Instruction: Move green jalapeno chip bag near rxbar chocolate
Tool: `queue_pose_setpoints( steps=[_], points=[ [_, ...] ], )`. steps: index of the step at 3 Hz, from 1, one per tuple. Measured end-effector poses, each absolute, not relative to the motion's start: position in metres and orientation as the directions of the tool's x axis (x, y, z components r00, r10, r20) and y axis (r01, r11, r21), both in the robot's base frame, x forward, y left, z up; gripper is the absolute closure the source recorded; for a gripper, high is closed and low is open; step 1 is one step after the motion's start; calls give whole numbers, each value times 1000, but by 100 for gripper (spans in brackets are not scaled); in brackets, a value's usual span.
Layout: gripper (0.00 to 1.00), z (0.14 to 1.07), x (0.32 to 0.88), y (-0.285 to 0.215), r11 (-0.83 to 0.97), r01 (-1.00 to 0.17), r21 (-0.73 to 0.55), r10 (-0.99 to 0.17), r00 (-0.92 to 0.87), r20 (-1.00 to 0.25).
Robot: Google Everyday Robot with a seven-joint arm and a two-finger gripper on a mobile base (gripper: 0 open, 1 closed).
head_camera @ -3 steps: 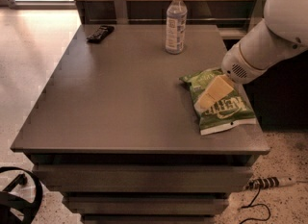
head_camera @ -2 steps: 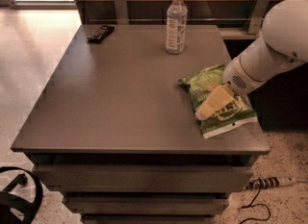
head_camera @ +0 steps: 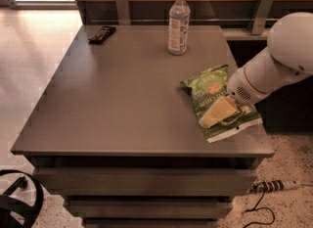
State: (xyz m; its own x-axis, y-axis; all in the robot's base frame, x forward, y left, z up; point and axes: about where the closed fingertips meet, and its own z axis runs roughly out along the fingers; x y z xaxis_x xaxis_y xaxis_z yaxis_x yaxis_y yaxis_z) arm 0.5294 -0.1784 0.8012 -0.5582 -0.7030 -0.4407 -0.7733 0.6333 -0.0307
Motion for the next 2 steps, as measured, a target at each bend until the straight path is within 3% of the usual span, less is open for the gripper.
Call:
queue_pose_setpoints(
  steps=[2],
  points=[
    [89,815,529,-178,633,-773,-31,-703,-558,-441]
  ],
)
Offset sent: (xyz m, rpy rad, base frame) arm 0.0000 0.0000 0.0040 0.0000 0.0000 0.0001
